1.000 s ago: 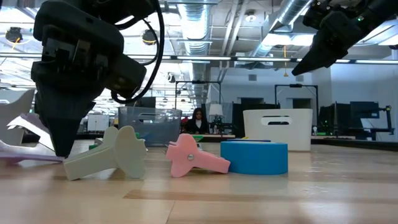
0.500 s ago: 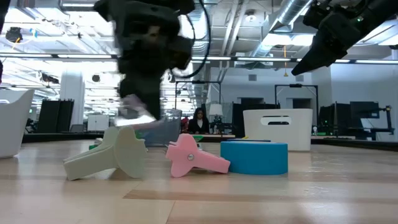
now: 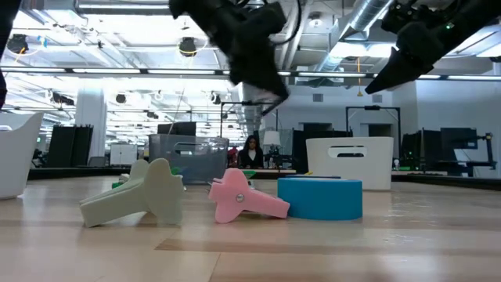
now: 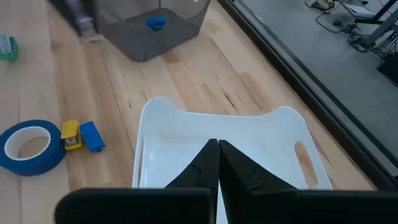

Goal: Pick and place Stapler, Stapler remover, tape
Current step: Put the purple stapler remover into the top white bin

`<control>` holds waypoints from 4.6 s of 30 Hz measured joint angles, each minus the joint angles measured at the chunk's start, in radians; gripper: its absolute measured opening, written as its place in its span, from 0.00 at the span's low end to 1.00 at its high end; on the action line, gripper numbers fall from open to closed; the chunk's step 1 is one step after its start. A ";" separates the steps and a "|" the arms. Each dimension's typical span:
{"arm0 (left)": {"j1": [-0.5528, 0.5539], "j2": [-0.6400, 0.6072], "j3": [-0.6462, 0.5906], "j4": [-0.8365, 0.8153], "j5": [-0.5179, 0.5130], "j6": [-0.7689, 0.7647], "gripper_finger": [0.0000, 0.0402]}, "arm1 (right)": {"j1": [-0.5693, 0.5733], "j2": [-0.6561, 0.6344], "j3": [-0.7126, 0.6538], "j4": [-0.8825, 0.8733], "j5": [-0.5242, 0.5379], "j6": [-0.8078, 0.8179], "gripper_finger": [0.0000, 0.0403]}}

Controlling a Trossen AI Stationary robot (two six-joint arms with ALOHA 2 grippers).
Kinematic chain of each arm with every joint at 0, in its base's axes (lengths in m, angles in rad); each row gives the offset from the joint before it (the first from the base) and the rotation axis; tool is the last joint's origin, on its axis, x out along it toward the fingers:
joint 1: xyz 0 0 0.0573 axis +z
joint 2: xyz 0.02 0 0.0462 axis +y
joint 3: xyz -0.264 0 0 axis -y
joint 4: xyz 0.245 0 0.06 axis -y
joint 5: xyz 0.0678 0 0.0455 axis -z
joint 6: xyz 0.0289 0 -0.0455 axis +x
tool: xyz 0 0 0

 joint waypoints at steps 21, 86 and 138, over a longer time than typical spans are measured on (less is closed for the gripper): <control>0.153 -0.226 -0.168 0.370 0.260 0.202 0.04 | -0.029 0.123 -0.166 0.807 -0.058 -0.205 0.00; 0.216 -0.492 -0.703 0.867 0.367 0.043 0.04 | -0.204 0.811 0.169 1.343 -0.506 -0.229 0.42; 0.213 -0.487 -0.703 0.916 0.364 0.011 0.04 | -0.199 0.811 0.208 1.333 -0.497 -0.213 0.04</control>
